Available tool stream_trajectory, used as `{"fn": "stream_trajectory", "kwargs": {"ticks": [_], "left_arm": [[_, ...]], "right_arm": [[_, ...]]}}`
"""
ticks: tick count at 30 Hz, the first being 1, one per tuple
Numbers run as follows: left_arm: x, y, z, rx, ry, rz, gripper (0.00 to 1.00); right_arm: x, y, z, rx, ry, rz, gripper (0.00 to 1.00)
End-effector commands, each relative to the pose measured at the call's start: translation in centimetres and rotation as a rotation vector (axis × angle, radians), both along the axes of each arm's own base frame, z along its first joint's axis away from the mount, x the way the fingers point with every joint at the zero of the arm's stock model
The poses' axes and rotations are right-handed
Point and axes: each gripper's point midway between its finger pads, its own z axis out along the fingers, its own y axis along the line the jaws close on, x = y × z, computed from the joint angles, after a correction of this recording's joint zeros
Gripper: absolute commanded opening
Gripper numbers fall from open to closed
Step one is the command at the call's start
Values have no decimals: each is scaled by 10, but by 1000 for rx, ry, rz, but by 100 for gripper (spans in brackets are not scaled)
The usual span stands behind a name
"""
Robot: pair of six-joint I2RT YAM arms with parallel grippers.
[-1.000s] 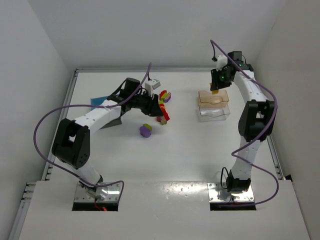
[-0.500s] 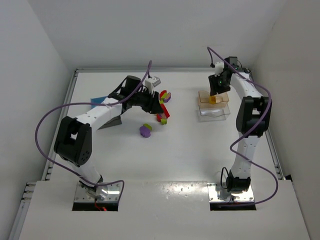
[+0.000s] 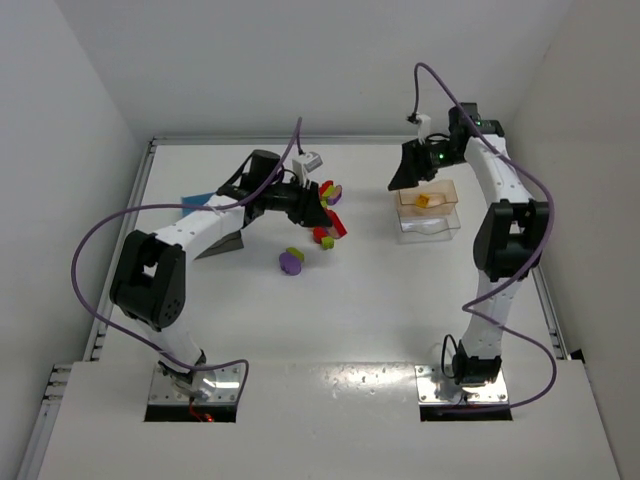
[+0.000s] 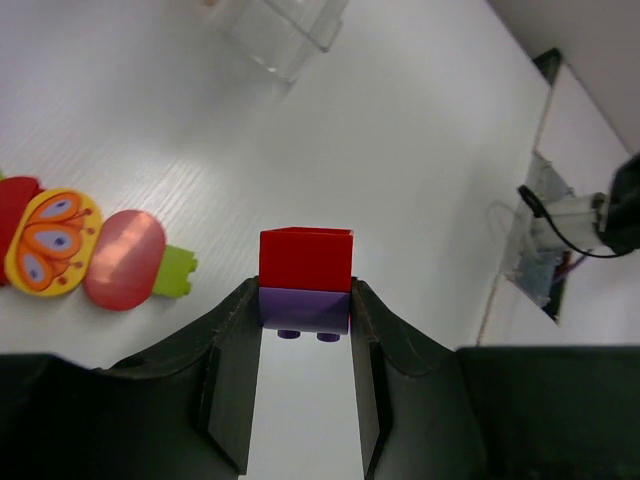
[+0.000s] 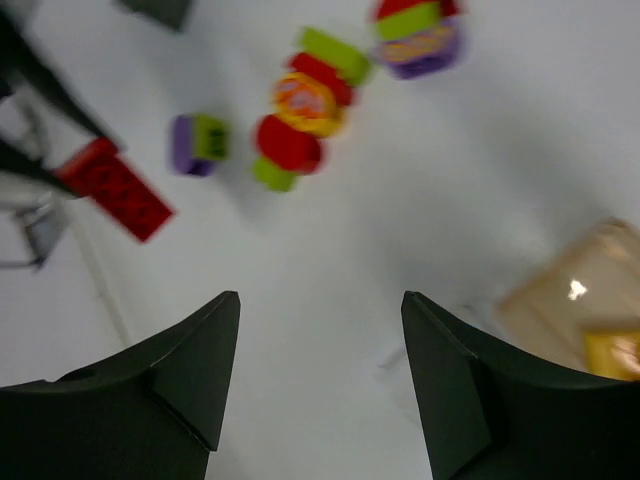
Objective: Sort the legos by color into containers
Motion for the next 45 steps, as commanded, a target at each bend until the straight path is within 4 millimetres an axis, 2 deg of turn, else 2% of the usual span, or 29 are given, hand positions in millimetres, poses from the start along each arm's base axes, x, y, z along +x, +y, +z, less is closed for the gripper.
{"fn": "stream_trajectory", "kwargs": {"ticks": [1, 4, 8, 9, 14, 16, 20, 25, 27, 30, 31, 32, 35, 41, 45], "left_arm": [[-17, -14, 36, -160, -22, -138, 4], [-21, -19, 43, -205, -9, -176, 4], [-31, -27, 49, -224, -1, -224, 4], [-32, -31, 54, -229, -17, -235, 4], [-36, -35, 51, -230, -5, -253, 4], [-37, -36, 48, -236, 9, -259, 4], [-32, -38, 53, -243, -1, -258, 4], [-30, -40, 56, -254, -6, -265, 4], [-30, -40, 56, -254, -6, -265, 4], [-32, -40, 56, -258, -4, -274, 4], [-32, -40, 56, -258, -4, -274, 4], [-32, -40, 56, -258, -4, -274, 4], [-29, -37, 56, -258, -5, -265, 4], [-34, -30, 40, -242, 26, -254, 4], [-39, -26, 31, -222, 23, -243, 3]], "right_arm": [[-75, 68, 52, 341, 34, 286, 66], [-99, 87, 60, 354, 23, 387, 66], [-105, 98, 53, 355, 52, 425, 68], [-106, 101, 55, 354, 45, 435, 68], [-118, 122, 64, 361, 34, 503, 69], [-120, 128, 54, 349, 68, 519, 69], [-132, 139, 50, 339, 85, 561, 70], [-145, 145, 30, 290, 133, 594, 70], [-145, 145, 30, 290, 133, 595, 69], [-149, 146, 26, 279, 136, 607, 50], [-150, 145, 22, 270, 149, 606, 35], [-150, 144, 20, 259, 149, 606, 26], [-151, 142, 17, 250, 158, 605, 9], [-138, 122, 23, 242, 146, 537, 3], [-114, 86, 35, 247, 109, 422, 3]]}}
